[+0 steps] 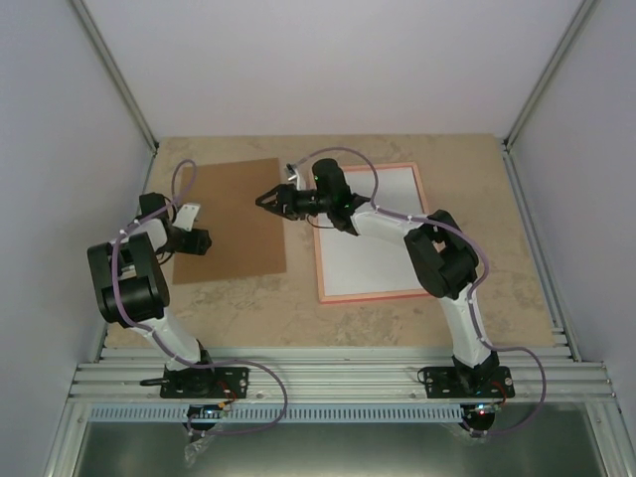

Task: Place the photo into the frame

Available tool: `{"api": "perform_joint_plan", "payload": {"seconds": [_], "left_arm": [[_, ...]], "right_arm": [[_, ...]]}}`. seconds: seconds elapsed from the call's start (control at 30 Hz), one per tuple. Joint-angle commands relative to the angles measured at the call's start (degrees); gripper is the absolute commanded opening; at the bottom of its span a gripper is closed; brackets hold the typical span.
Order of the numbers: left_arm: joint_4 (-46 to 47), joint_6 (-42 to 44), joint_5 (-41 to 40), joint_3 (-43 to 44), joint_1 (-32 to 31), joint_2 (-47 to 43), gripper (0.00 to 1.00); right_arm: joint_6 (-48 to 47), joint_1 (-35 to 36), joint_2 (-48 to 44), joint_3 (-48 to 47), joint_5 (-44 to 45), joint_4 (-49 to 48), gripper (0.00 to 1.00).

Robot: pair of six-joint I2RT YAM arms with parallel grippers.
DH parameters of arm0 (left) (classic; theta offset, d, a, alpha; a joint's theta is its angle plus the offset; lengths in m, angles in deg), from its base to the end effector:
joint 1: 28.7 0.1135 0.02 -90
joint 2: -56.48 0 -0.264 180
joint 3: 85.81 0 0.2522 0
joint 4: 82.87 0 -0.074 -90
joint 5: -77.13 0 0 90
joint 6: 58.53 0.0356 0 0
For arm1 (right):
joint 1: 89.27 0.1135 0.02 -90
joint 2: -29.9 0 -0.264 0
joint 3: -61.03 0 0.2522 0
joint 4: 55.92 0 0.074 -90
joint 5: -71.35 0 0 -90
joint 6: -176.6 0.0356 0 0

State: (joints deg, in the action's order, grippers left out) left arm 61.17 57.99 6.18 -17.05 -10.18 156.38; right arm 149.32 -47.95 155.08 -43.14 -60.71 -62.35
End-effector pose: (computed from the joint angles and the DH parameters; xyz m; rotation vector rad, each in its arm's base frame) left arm 0.3101 0.0916 0.1440 0.2738 2.6286 -0.2045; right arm 0.3633 0.3512 0.2136 -0.2286 2.2297 1.8177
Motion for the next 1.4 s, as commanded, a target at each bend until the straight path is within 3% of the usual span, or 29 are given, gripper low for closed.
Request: {"api": "perform_joint_plan", "payload": {"seconds": [0.0,0.13,0.3,0.5,0.77,1.1,1.37], "left_arm": [[-4.4,-1.3,0.6,-2.3,-0.6,0.2,0.68],[-3.5,-4.6,2.3,-0.9,0.3,-1.0,0.74],[-1.3,-8.9,1.7,0.8,3.2,-1.0,0.83],[-1.1,-11.9,0.8,3.6,7.6,2.0,0.87],[0.0,-12.3,-0.1,4.7,7.9,7.0,0.89],[-2.9,-9.2,4.8,3.8,4.8,9.0,0.80],[-6.5,-7.5,8.6,3.5,2.2,7.5,0.72]], "right_arm": [[-4.5,-0.7,-0.1,-1.6,6.4,11.8,0.53],[-13.6,-0.3,0.7,-3.7,17.6,23.8,0.68],[-17.2,0.2,4.8,-5.8,23.7,29.2,0.74],[-17.9,1.0,9.2,-7.6,22.1,28.2,0.80],[-16.7,1.8,13.2,-9.6,21.8,28.2,0.84],[-11.8,2.8,16.7,-13.1,12.0,25.1,0.85],[-10.7,2.4,9.9,-12.9,7.9,18.9,0.85]]}}
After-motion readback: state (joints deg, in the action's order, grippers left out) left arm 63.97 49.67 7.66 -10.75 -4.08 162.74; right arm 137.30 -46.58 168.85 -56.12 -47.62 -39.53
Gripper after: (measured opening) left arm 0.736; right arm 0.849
